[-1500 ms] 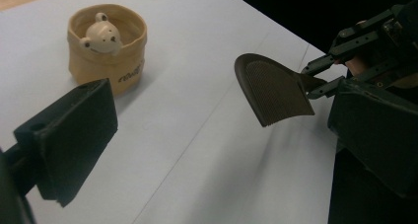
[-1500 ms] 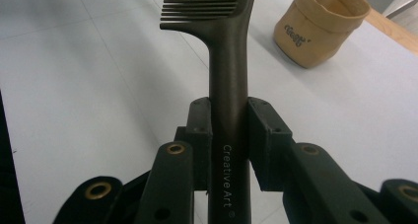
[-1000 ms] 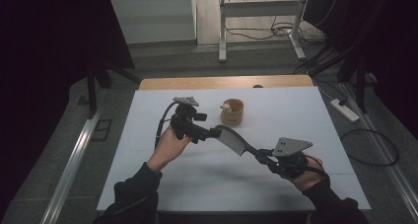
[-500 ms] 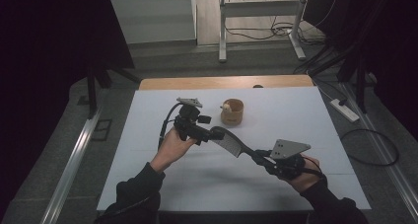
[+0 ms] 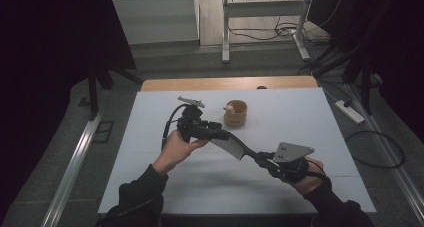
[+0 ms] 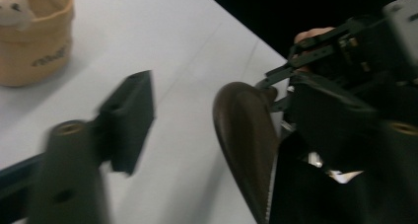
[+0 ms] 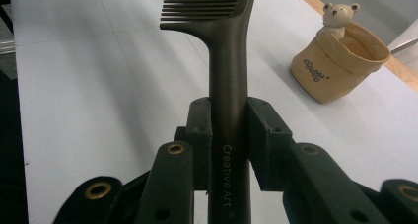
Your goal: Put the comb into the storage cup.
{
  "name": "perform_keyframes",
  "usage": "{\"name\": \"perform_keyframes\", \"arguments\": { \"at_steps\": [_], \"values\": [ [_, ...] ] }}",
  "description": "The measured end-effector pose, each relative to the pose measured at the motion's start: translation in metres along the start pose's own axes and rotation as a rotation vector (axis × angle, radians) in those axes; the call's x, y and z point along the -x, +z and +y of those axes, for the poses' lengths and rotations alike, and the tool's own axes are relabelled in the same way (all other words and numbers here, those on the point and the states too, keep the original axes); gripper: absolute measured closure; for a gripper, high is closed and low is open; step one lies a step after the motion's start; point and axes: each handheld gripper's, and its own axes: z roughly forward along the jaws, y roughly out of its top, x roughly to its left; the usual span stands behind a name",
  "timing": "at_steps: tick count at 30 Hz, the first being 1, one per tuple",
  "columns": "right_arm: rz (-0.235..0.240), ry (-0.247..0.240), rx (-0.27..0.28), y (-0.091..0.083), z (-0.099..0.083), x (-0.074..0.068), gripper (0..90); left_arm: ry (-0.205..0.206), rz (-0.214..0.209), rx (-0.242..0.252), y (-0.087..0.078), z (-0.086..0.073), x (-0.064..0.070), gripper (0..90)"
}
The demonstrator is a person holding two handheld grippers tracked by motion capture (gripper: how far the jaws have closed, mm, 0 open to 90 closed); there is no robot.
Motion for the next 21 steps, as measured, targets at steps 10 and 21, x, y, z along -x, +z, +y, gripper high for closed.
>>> {"name": "perform_keyframes", "arguments": {
  "at_steps": [10, 21],
  "values": [
    [-0.001, -0.011, 0.003, 0.0, 0.0002, -0.0007, 72.6, -0.077, -0.075, -0.004, -0.001, -0.0012, -0.0053, 64.7],
    [0.003, -0.021, 0.005, 0.002, -0.001, -0.0007, 72.4, -0.154, -0.125, 0.013, -0.002, -0.0027, -0.0056, 79.7]
  ]
}}
